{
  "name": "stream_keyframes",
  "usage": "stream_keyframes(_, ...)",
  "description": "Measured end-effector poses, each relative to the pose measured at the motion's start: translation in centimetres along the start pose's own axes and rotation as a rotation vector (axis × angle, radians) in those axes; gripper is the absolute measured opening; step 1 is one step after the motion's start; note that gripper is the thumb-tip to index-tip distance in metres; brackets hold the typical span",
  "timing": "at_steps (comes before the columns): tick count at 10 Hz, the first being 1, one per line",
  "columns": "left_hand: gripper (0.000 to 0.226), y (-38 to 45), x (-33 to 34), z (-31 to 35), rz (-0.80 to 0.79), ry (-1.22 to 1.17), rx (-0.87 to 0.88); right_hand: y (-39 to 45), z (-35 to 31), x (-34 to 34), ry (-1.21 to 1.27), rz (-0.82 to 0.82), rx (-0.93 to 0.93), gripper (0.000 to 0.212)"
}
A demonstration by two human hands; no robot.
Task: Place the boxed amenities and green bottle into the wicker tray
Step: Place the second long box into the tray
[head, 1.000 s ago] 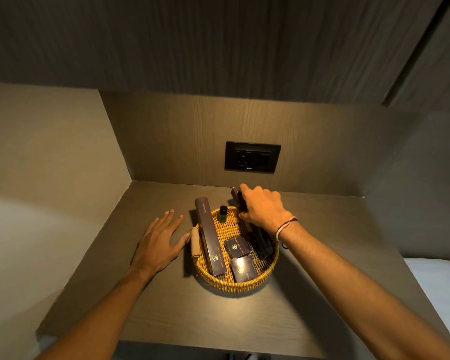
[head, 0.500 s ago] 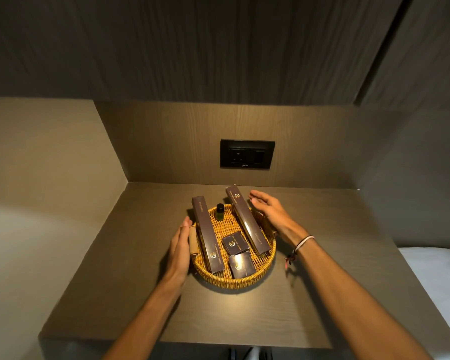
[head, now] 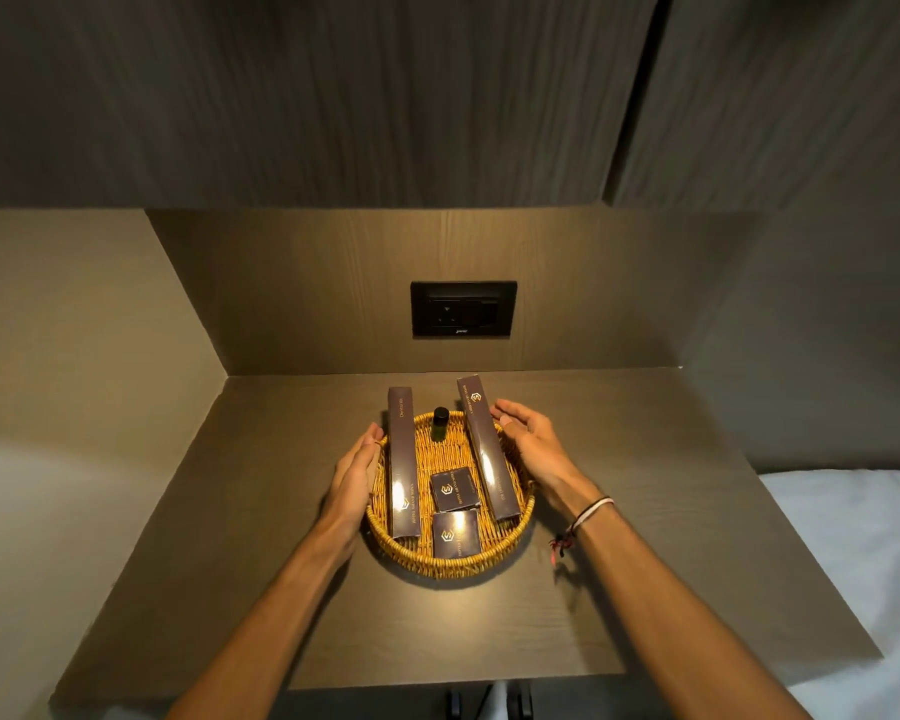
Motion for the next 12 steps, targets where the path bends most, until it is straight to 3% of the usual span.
stream_keyframes(2,0.047,0.2,-0.7,-0.6,-0.028,-0.021,-0.023,-1.5,-0.8,0.1,0.018,0.056,-0.019,0.047)
stream_keyframes(3,0.052,0.8,-2.9,-0.6,0.051,0.107,0.070,-3.5,-2.1,-0.2,-0.218,0.289,-0.251,0.044)
stream_keyframes(4,0.054,0.6,-4.8,-0.7,0.088,0.415,0.180,-4.7,-3.6,0.9,-0.526,0.239,-0.495,0.040)
stream_keyframes(5,0.052,0.4,-6.4,-2.3,-0.010,0.986,0.357,-5.3,-4.7,4.3,-1.007,-0.106,-0.539,0.038)
stream_keyframes(6,0.055,0.3,-6.7,-3.1,-0.058,1.226,0.453,-5.2,-4.8,5.8,-1.228,-0.183,-0.483,0.038)
stream_keyframes(9,0.060,-1.0,-6.8,-2.5,-0.040,1.345,0.525,-6.0,-4.9,9.1,-1.463,-0.213,-0.421,0.023)
stream_keyframes(12,0.058,-1.1,-6.9,-2.3,-0.048,1.321,0.503,-6.7,-5.0,9.2,-1.390,-0.222,-0.393,0.033)
Point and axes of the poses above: each hand's wrist, its own y-axis towards the middle knuckle, its own x-axis out of the palm, z = x × y, the point moved 4 cm from there along y, towards the middle knuckle, and after that the axes turned 5 degrees about x, right-handed, at the moved point
